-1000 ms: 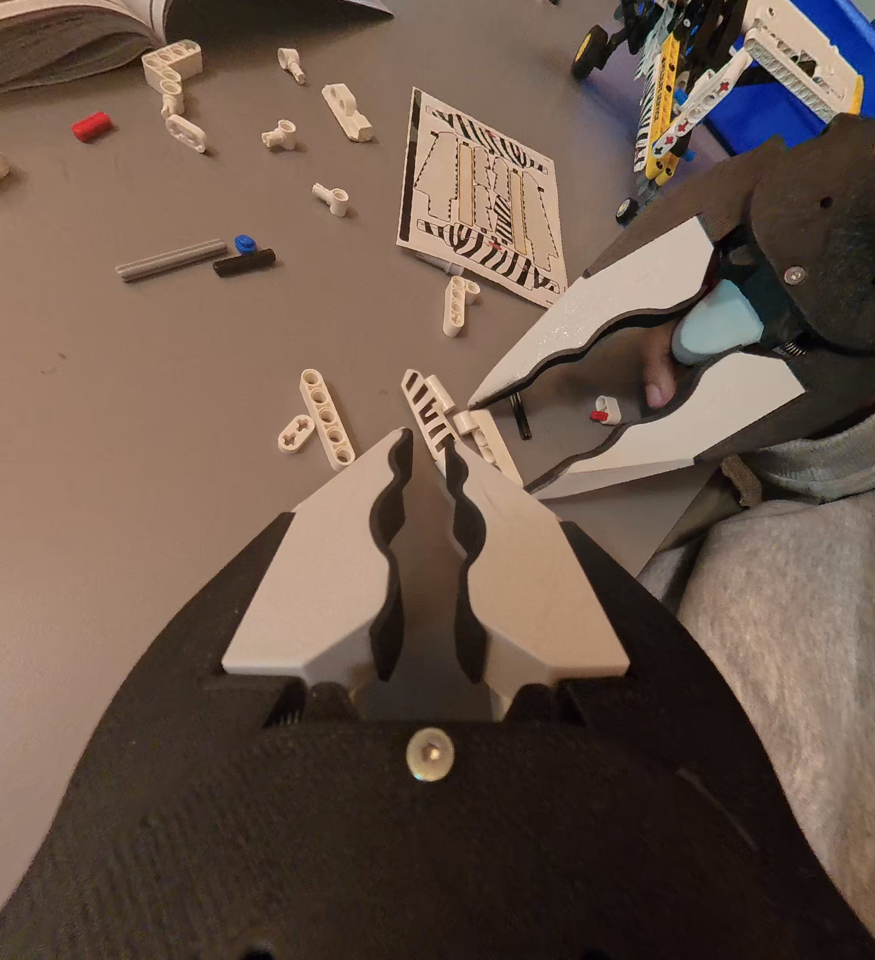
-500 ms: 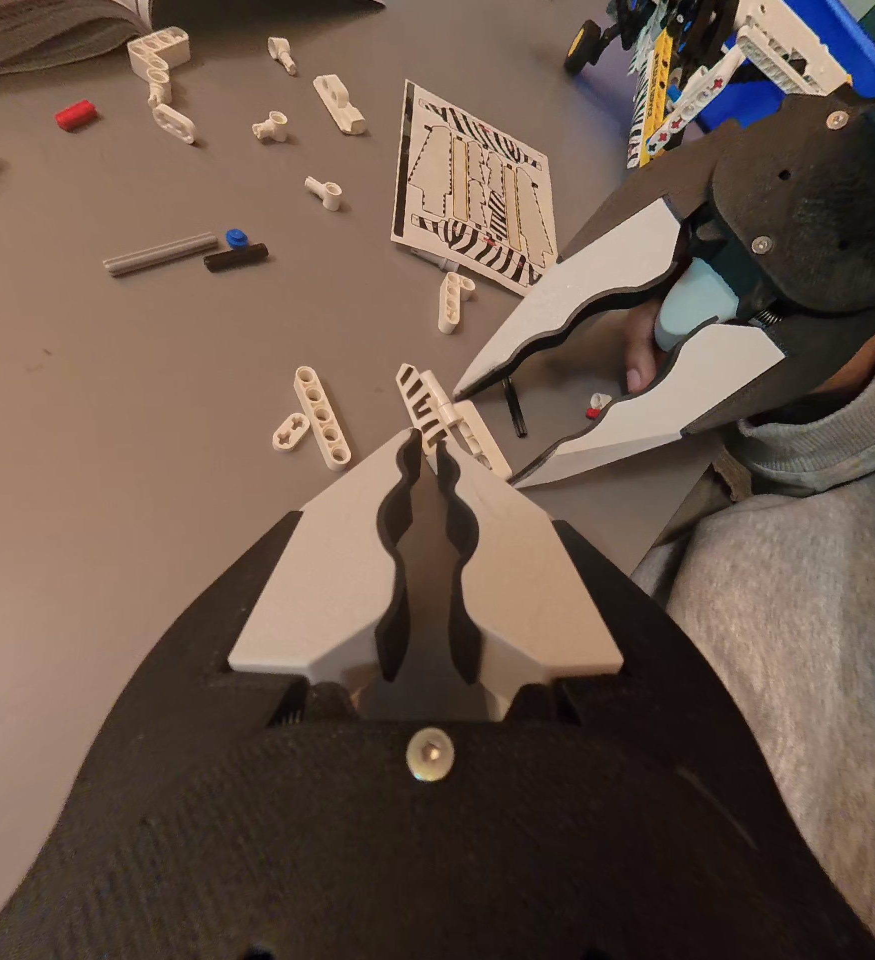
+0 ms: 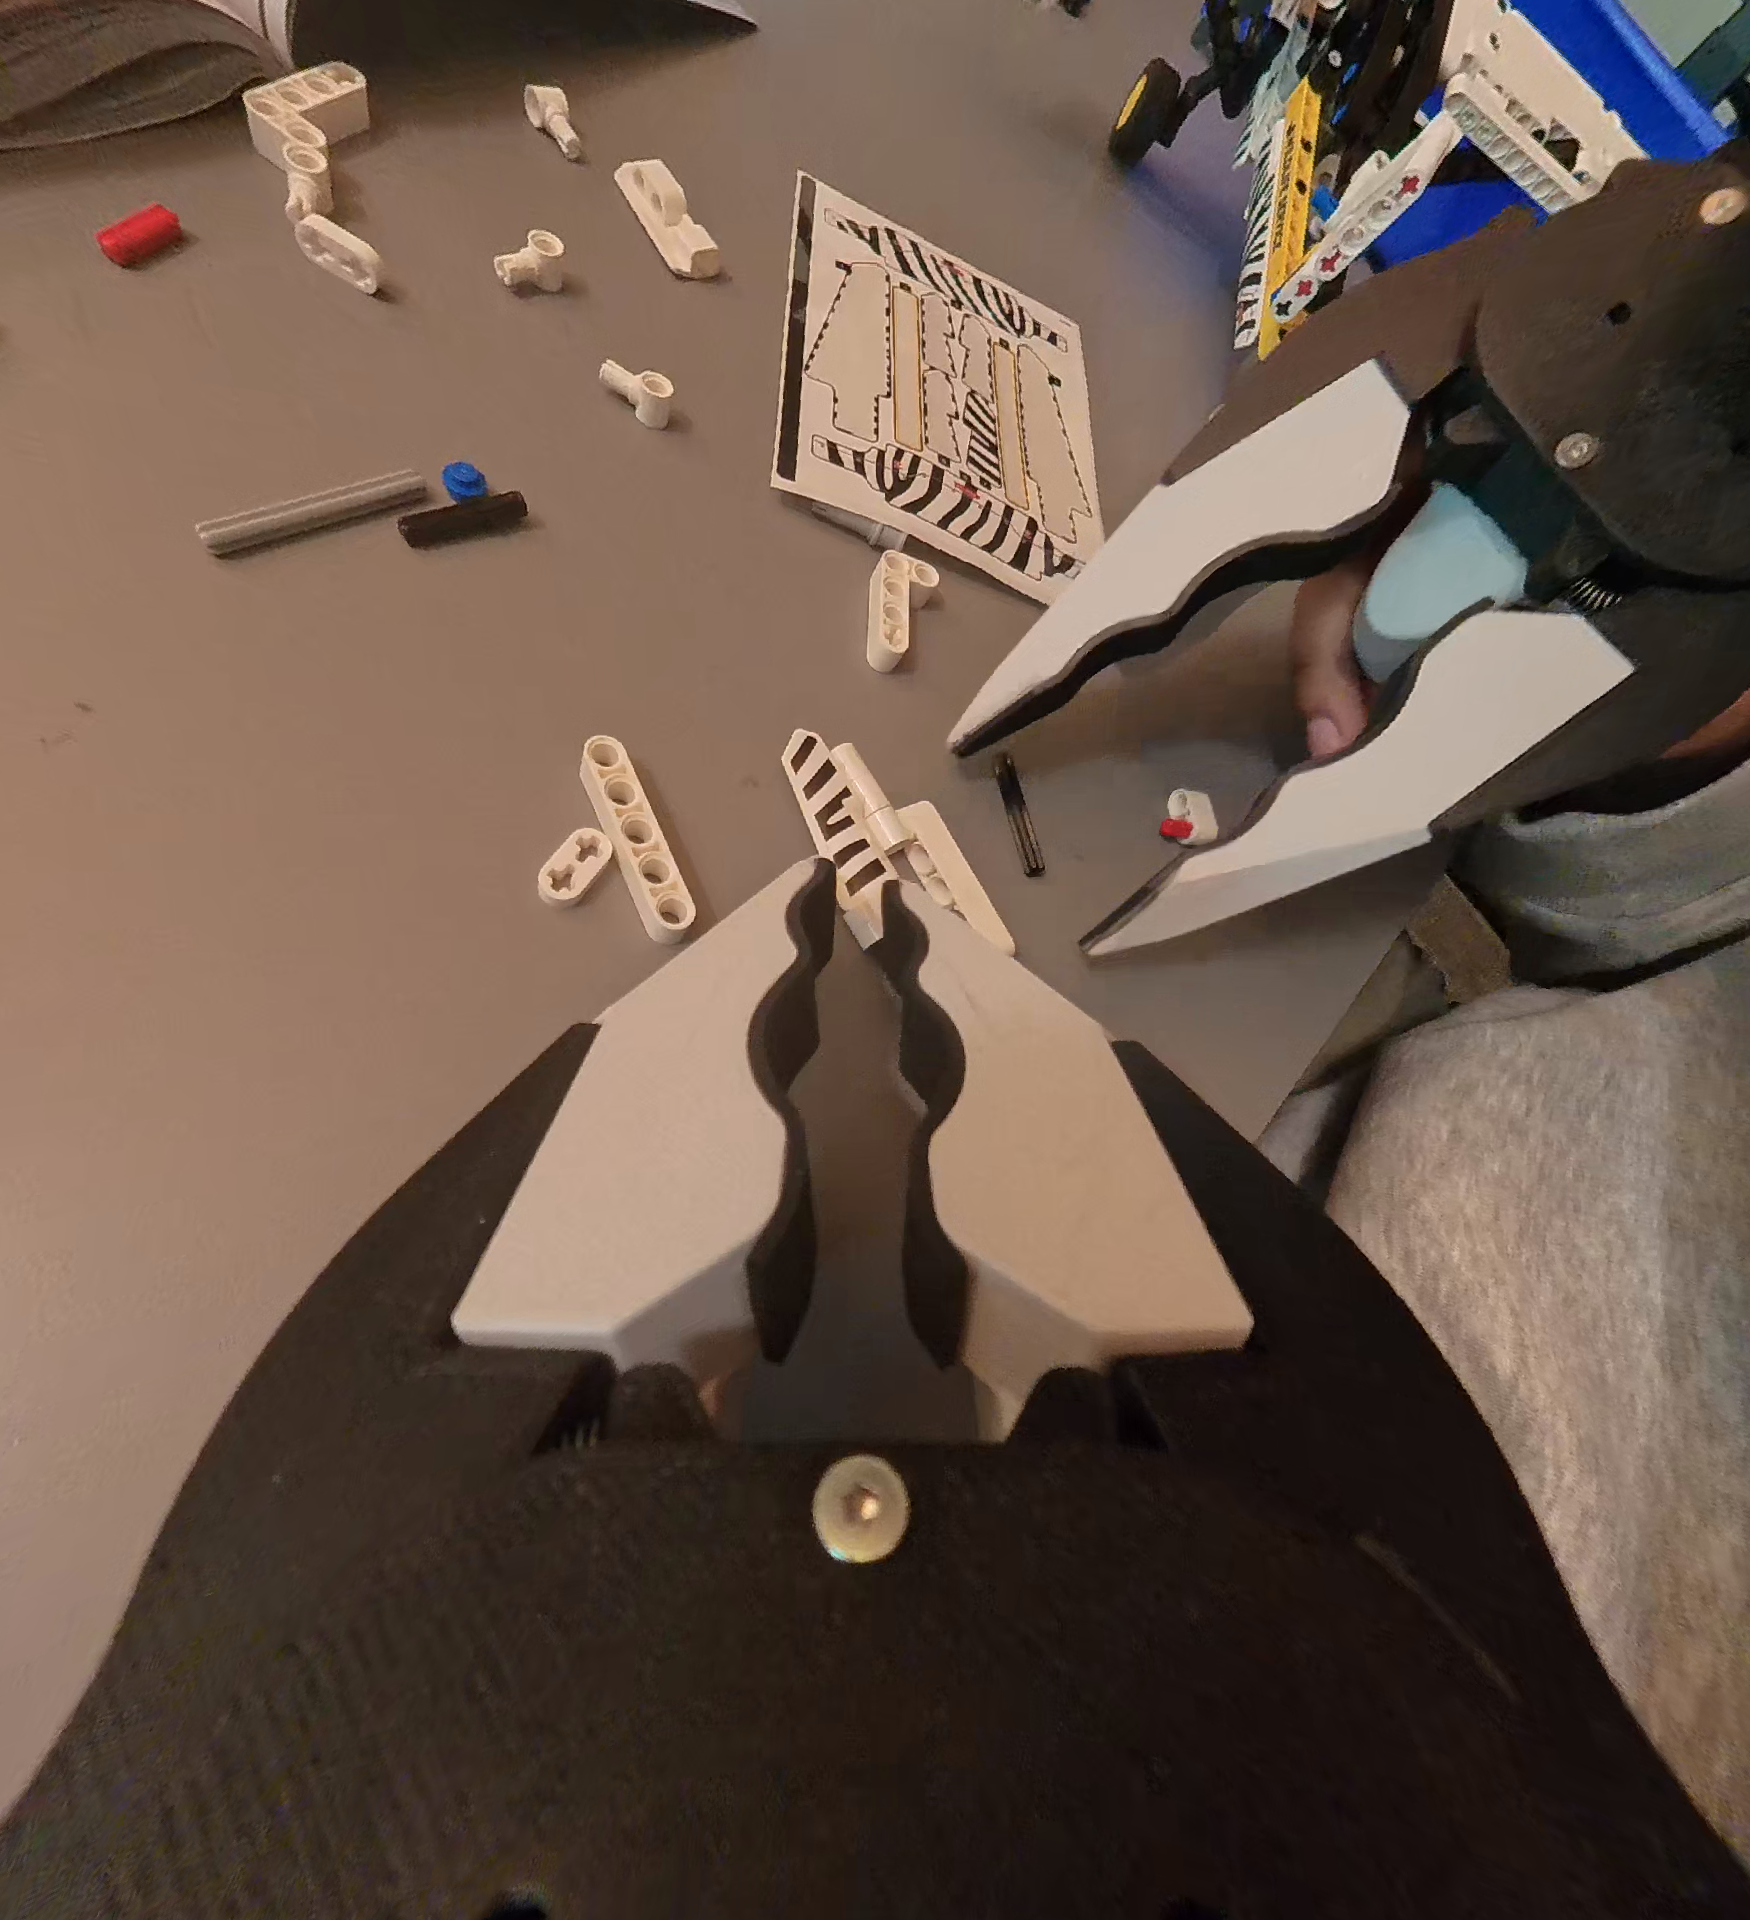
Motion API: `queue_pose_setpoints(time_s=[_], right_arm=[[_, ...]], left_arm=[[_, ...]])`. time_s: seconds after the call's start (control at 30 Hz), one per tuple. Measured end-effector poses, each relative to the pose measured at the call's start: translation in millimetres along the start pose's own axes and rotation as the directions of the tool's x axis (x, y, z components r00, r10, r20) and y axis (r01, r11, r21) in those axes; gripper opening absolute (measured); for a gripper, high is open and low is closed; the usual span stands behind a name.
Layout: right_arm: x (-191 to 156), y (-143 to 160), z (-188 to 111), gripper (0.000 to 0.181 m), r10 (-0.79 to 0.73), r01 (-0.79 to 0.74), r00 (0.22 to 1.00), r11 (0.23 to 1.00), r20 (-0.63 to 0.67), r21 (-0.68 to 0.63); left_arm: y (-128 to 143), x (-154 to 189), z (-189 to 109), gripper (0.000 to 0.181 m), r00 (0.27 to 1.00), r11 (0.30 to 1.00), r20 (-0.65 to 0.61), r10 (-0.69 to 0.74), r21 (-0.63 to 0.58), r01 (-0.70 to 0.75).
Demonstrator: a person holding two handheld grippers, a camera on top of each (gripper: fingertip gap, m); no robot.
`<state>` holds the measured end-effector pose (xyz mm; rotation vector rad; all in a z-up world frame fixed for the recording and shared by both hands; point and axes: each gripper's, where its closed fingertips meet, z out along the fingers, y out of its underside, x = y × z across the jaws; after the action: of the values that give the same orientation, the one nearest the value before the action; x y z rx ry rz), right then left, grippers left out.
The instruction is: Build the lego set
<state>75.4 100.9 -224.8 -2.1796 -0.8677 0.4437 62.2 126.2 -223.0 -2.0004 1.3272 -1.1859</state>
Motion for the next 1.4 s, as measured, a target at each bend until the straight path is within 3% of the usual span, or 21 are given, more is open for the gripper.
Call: queue_pose_setpoints(time_s=[0.23, 0.5, 0.77, 1.3, 1.4], right_arm=[[16.2, 15.8, -13.0, 0.041, 0.065, -0.066, 0.997, 0.997, -0.030, -0.035], [9.4, 13.2, -7.4, 0.042, 0.106, -0.106, 0.994, 0.994, 0.010, -0.032], [17.5, 14.9, -6.0, 0.026, 0.062, -0.065, 0.995, 0.997, -0.078, -0.032], [12.2, 11.7, -6.1, 0.028, 0.011, -0.008, 0.997, 0.999, -0.081, 0.036], [17.6, 1.4, -15.7, 0.027, -0.033, 0.050, 0.988, 0.992, -0.151, 0.115]], left_arm=[[-1.8, 0.2, -1.8, 0.012, 1.000, 1.000, 0.000, 0.002, 0.022, -0.002], [-4.1, -1.1, -3.8, 0.012, 1.000, 0.999, -0.012, -0.022, 0.044, 0.023], [-7.9, -2.2, -7.4, 0.013, 0.998, 0.996, -0.027, -0.048, 0.080, 0.050], [-10.2, -1.5, -10.3, 0.011, 0.998, 0.992, -0.040, -0.054, 0.111, 0.059], [-11.0, -1.1, -11.3, 0.011, 0.999, 0.991, -0.031, -0.043, 0.125, 0.046]])
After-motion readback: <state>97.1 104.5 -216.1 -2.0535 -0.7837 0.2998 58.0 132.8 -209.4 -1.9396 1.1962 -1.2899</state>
